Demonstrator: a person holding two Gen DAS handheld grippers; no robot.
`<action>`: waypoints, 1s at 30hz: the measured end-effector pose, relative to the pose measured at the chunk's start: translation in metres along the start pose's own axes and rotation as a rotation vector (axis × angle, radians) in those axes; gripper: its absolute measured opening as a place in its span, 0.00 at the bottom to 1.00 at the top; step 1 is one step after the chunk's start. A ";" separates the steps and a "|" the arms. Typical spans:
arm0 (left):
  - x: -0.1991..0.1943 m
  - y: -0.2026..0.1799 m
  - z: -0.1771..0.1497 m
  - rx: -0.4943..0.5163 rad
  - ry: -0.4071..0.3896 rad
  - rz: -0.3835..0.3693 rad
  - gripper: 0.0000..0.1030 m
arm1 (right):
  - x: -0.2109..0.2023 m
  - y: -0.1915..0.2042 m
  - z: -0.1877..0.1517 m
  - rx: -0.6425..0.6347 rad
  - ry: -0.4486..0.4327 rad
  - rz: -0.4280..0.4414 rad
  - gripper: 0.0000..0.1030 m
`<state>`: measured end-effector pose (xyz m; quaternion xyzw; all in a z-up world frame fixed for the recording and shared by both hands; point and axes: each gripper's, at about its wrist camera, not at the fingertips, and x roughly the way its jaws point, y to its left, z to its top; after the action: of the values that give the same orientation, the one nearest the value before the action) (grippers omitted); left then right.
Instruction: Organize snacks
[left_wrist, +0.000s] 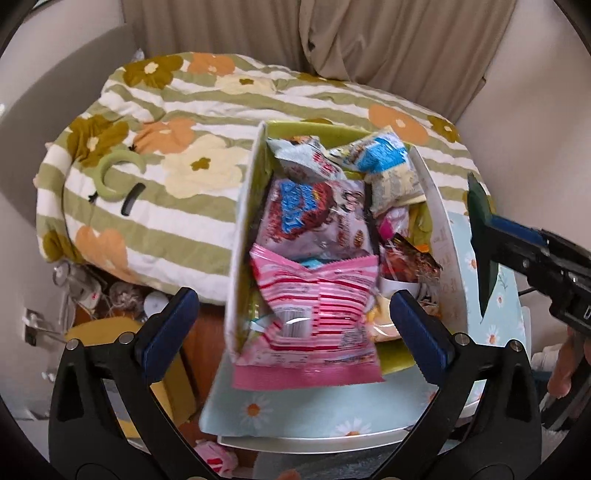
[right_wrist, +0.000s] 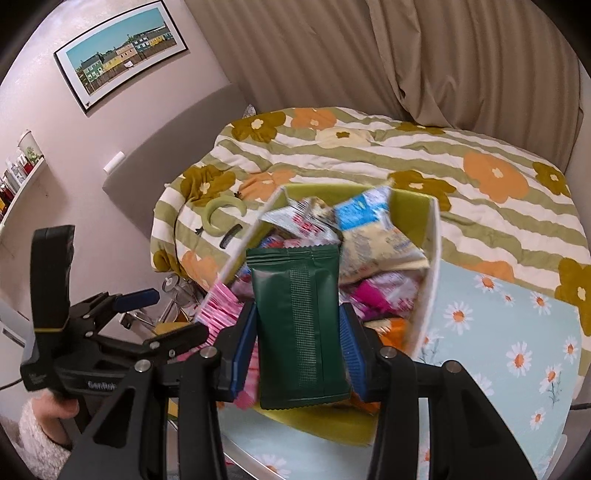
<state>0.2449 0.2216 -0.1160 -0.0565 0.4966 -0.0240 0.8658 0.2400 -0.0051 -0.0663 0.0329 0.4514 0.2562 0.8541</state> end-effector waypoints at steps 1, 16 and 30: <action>-0.001 0.002 0.002 0.002 0.000 0.005 0.99 | 0.003 0.003 0.004 -0.004 -0.003 -0.003 0.39; 0.022 0.005 0.013 0.062 -0.007 0.000 0.99 | 0.021 -0.015 0.014 0.135 -0.050 -0.190 1.00; -0.037 -0.037 -0.016 0.042 -0.147 0.027 0.99 | -0.047 -0.019 -0.021 0.122 -0.133 -0.209 1.00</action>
<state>0.2130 0.1875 -0.0883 -0.0333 0.4316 -0.0186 0.9012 0.2092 -0.0471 -0.0483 0.0546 0.4094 0.1352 0.9006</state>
